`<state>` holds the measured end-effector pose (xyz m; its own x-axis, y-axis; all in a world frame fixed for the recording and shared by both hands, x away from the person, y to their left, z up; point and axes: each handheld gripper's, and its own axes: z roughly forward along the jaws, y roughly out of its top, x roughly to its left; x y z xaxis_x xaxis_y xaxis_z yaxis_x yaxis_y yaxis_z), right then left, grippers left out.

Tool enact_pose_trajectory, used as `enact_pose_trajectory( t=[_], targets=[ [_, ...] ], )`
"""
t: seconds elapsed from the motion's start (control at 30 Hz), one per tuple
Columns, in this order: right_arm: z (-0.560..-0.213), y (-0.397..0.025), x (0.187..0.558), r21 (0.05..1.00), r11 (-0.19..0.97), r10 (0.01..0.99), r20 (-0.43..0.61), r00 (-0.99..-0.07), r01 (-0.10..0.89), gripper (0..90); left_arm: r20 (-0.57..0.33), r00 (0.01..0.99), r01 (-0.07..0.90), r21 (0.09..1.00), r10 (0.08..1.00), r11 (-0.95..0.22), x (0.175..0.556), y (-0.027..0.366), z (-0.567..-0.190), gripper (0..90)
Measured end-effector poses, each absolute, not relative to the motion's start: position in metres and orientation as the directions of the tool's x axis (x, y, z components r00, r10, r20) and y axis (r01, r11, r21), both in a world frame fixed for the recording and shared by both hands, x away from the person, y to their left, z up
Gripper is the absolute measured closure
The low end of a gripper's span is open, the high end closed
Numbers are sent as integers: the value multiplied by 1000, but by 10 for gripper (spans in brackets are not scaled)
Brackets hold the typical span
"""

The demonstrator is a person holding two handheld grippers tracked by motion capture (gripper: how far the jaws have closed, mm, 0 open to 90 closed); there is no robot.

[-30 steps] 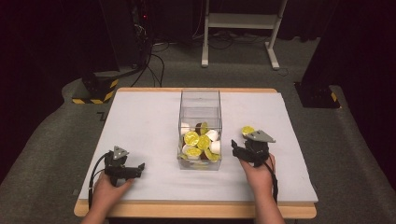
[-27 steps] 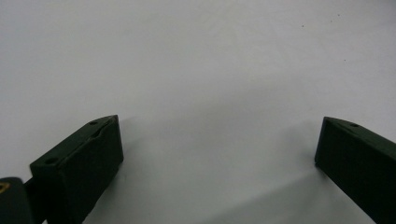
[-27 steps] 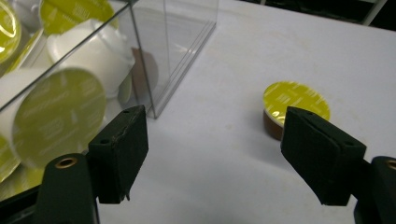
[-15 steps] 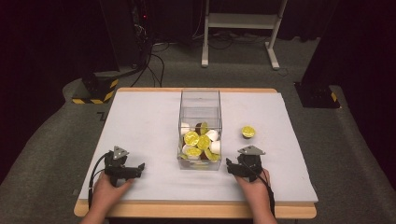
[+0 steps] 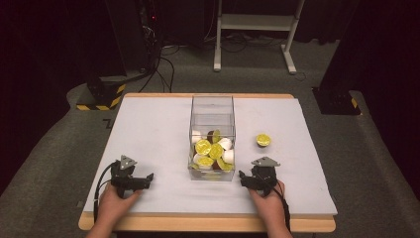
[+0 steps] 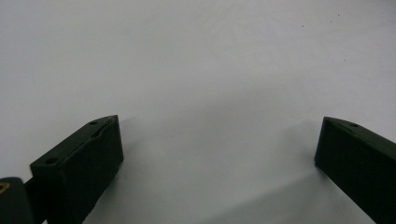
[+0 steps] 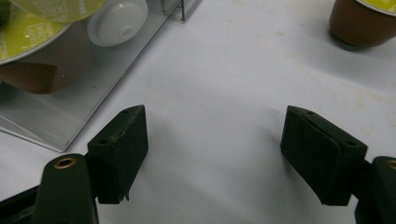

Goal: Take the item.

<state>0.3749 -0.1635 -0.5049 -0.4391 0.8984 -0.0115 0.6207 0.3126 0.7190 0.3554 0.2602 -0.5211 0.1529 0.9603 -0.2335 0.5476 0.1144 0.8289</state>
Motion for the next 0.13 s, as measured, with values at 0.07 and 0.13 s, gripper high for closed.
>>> enact_pose_trajectory(
  t=[0.07,0.13],
  targets=[
    [-505,-163,375,715,315,905,-27,-425,624,160,-231,154,547,830,961,111,355,260,-521,13],
    [-505,-163,377,710,305,912,-25,-410,635,145,-229,155,547,830,961,110,355,260,-521,14]
  ],
)
